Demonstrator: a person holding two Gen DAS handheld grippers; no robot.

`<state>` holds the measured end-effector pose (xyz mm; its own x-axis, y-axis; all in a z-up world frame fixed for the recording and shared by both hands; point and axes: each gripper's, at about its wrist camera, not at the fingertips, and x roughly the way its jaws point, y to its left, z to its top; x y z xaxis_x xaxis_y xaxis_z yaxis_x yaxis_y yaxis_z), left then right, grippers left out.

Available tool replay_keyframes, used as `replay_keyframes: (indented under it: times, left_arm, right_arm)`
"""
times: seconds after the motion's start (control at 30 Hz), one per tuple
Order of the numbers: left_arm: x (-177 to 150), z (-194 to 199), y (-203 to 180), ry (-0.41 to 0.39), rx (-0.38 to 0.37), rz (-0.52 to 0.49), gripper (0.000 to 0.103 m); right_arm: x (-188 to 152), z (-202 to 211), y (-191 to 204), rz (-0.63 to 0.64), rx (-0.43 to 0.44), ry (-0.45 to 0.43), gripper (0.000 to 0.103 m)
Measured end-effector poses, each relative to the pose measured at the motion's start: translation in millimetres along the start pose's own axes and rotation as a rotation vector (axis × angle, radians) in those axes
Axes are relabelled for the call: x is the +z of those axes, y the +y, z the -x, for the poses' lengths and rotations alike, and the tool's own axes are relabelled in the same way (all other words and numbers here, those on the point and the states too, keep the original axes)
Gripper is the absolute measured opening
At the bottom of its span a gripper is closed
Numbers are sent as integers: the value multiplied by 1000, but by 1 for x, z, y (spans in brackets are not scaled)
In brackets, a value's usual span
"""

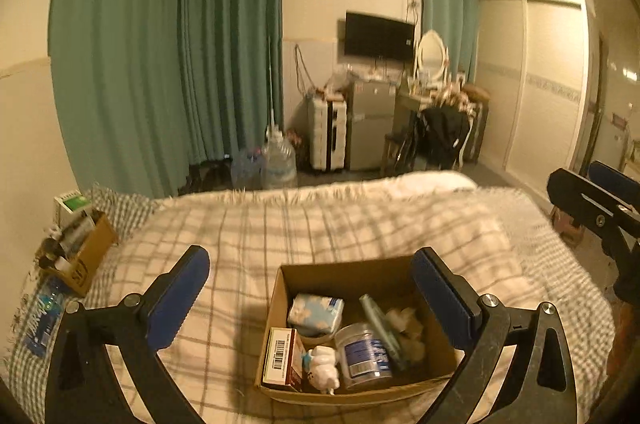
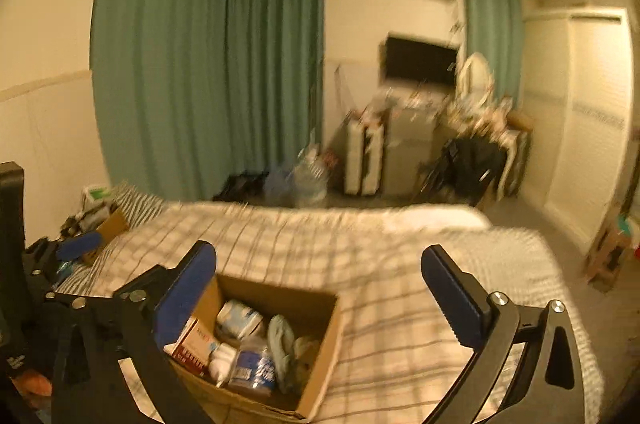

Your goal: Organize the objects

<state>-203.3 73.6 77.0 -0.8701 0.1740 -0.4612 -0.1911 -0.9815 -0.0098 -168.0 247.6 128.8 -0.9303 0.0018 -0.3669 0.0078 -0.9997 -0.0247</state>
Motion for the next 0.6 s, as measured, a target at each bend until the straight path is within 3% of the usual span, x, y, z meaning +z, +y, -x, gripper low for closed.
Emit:
replay_keyframes:
  times: [0.13,0.23,0.33,0.43,0.6]
  left_arm:
    - [10,46,-2,-73,-10,-4,103]
    - [9,81,-6,-154,44,-19,103]
    - [2,108,-9,-210,44,-41,103]
    - [-13,130,-9,-244,66,-10,103]
    - [-45,134,-3,-242,47,44,103]
  right_arm:
    - [10,49,-3,-5,-20,-60,102]
    - [8,81,-6,-11,-31,-98,102]
    - [1,102,-7,-13,-38,-113,102]
    - [-13,117,-5,-15,-63,-121,102]
    - [-45,124,-4,-12,-107,-114,102]
